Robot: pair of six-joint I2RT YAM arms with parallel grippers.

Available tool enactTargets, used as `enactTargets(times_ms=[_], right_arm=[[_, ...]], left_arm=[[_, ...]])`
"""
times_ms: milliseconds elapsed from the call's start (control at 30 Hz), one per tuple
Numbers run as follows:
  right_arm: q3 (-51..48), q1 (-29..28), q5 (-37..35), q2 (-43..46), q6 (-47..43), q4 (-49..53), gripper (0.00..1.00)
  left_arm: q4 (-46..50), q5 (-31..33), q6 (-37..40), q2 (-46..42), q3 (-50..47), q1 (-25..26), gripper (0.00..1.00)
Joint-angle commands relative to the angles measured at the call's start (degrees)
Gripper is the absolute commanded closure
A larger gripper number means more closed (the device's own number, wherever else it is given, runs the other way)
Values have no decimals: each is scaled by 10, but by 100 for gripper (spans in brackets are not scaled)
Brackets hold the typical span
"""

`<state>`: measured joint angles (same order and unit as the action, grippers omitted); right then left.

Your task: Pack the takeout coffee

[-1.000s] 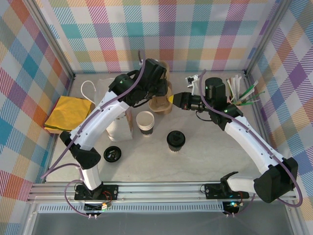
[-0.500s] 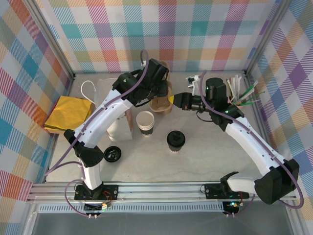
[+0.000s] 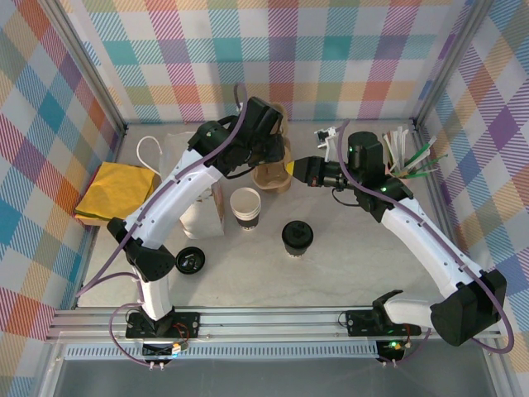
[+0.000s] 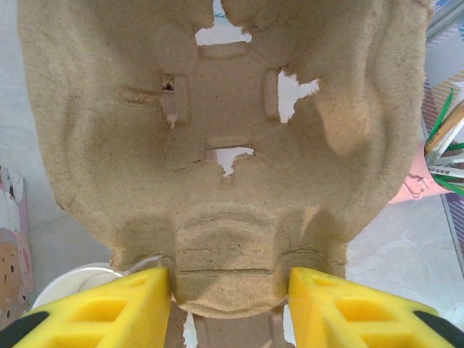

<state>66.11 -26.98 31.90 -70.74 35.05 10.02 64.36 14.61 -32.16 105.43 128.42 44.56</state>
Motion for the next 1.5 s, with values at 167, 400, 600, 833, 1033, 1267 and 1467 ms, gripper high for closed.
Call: enactTargets(times_ms=[167, 400, 600, 833, 1033, 1267, 1467], right_arm=[[-4, -5, 7, 15, -16, -12, 93], [-4, -6, 7, 15, -16, -13, 93], [-3, -7, 8, 13, -17, -13, 93], [-3, -7, 5, 14, -18, -12, 93], [-4, -8, 1, 14, -18, -11, 91], [-4, -7, -20, 17, -22, 2, 66], [-4, -7, -57, 33, -29, 22, 26]], left_arm=[[-6, 0, -5, -3, 12, -8, 54], [-7, 0, 0, -9, 11, -15, 54], [-5, -11, -1, -1, 10, -15, 58], [-8, -21, -2, 0, 9, -15, 64], [-6, -19, -3, -3, 8, -15, 67], [-4, -13, 1, -11, 8, -16, 67], [7, -5, 6, -20, 11, -16, 67]])
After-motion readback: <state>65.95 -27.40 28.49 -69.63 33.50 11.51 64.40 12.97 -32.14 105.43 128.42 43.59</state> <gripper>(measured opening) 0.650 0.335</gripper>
